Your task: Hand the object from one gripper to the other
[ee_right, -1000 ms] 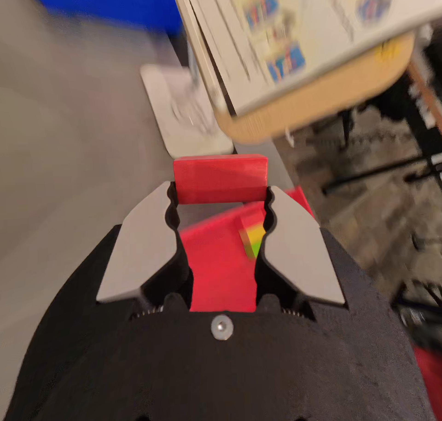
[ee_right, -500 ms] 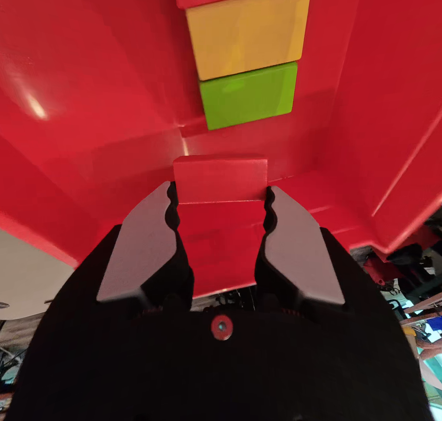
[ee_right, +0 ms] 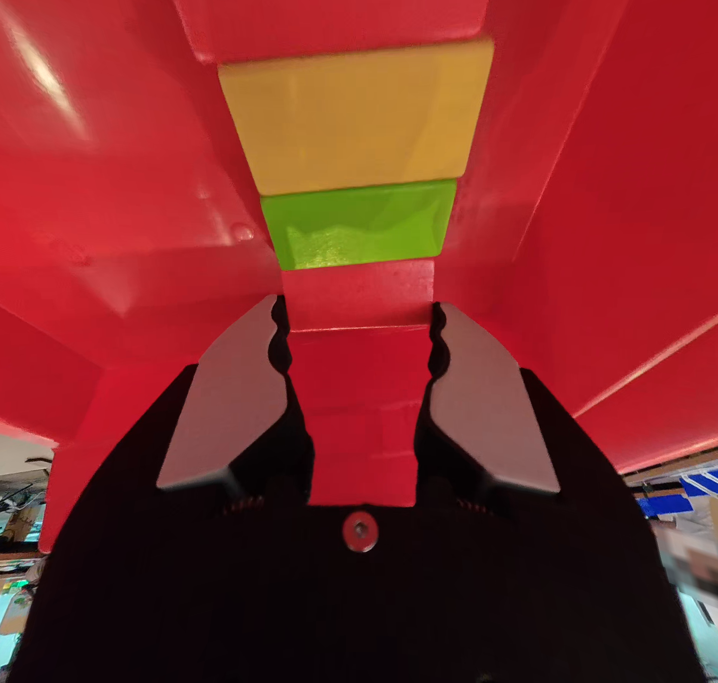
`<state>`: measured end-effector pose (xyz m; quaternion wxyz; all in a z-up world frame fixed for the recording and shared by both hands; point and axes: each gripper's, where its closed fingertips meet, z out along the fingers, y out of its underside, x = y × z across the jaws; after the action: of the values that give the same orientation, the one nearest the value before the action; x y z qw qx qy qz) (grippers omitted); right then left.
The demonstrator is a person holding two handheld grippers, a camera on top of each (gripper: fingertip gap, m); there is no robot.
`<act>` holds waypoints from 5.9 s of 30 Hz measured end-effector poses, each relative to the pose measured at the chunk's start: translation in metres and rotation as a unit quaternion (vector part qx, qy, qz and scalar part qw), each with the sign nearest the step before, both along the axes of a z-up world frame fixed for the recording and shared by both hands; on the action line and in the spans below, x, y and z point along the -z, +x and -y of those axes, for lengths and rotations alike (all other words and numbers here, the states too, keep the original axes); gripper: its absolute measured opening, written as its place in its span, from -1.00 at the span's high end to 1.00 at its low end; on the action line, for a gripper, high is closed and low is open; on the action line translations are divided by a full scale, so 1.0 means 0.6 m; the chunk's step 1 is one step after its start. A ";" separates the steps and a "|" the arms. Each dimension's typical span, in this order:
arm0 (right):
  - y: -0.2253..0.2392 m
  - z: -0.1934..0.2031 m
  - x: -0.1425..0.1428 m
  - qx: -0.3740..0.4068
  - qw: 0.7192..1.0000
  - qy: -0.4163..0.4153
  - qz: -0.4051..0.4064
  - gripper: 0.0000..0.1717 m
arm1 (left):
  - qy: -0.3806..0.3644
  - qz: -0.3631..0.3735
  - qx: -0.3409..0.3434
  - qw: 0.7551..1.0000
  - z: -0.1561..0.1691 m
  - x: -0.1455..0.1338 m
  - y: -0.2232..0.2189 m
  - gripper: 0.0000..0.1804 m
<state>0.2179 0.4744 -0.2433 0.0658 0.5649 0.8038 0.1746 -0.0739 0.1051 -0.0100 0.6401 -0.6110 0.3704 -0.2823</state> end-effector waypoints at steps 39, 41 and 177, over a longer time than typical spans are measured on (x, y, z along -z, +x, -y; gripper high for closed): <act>-0.007 0.011 -0.089 0.035 0.993 0.058 -0.095 -0.16 | 0.023 -0.018 -0.062 0.998 0.009 -0.041 -0.057 0.34; -0.013 0.034 -0.134 0.030 0.987 0.097 -0.125 -0.12 | 0.036 -0.025 -0.100 0.994 0.017 -0.063 -0.089 0.34; 0.002 0.230 0.012 0.521 0.804 -0.006 -0.287 0.56 | 0.028 0.128 -0.001 0.991 0.046 -0.085 -0.088 0.69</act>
<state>0.2192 0.3366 -0.2503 -0.0828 0.9227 0.3716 -0.0609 -0.1269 0.0776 0.0412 0.6993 -0.5521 0.2929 -0.3470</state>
